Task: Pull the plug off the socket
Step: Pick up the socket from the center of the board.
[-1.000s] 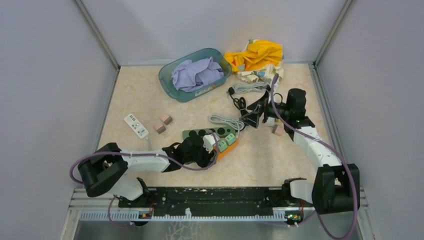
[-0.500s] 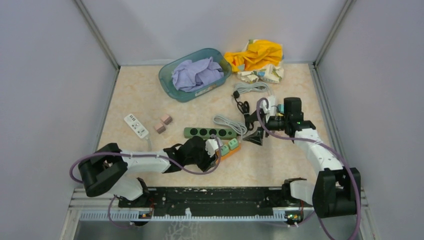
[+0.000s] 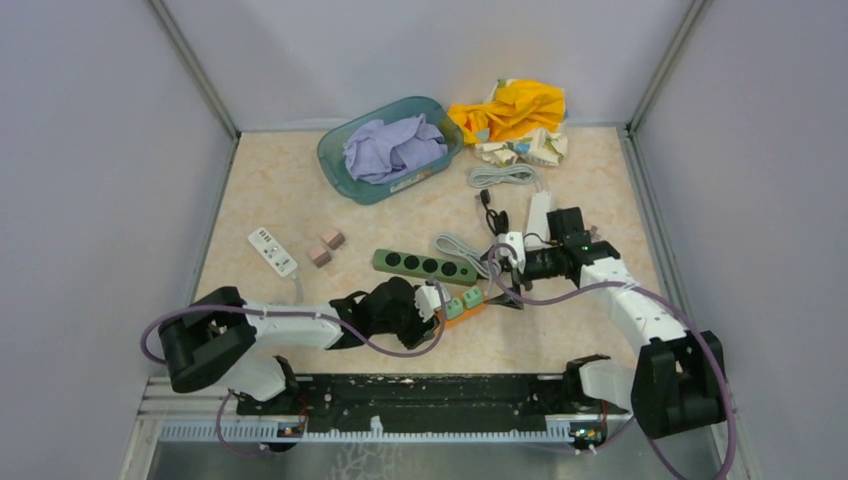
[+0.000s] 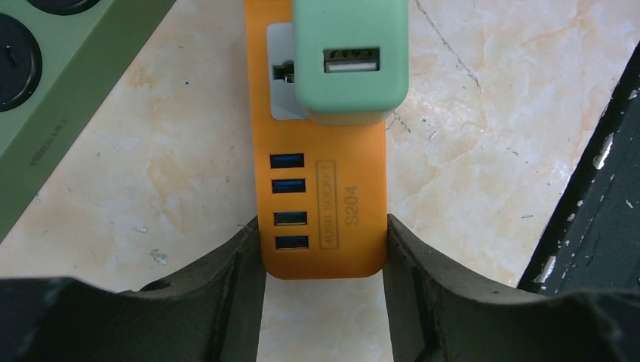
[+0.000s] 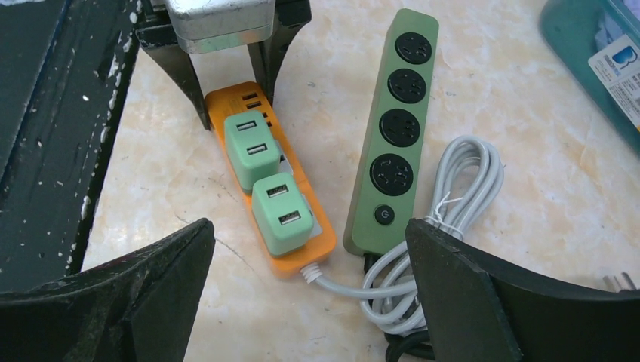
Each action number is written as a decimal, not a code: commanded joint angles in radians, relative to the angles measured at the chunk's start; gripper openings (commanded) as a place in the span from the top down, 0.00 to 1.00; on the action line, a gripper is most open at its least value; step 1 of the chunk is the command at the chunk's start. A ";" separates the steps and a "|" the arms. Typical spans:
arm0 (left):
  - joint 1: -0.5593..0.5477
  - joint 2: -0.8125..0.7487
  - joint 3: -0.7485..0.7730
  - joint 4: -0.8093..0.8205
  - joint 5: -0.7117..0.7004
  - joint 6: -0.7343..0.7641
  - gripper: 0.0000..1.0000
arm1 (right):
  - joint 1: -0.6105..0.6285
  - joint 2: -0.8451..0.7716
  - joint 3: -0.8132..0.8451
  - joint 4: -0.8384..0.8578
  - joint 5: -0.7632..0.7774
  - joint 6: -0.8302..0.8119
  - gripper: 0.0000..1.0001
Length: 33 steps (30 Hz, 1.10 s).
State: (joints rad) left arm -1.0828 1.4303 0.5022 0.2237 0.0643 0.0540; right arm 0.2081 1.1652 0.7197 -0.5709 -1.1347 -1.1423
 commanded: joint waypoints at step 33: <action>-0.071 -0.038 -0.048 0.091 0.024 0.037 0.79 | 0.254 0.159 0.022 -0.053 0.301 -0.210 0.69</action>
State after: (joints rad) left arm -1.1263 1.4277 0.4774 0.2710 0.0326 0.0975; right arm 0.4496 1.3201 0.7197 -0.6231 -0.8360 -1.3190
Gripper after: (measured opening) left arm 0.575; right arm 0.365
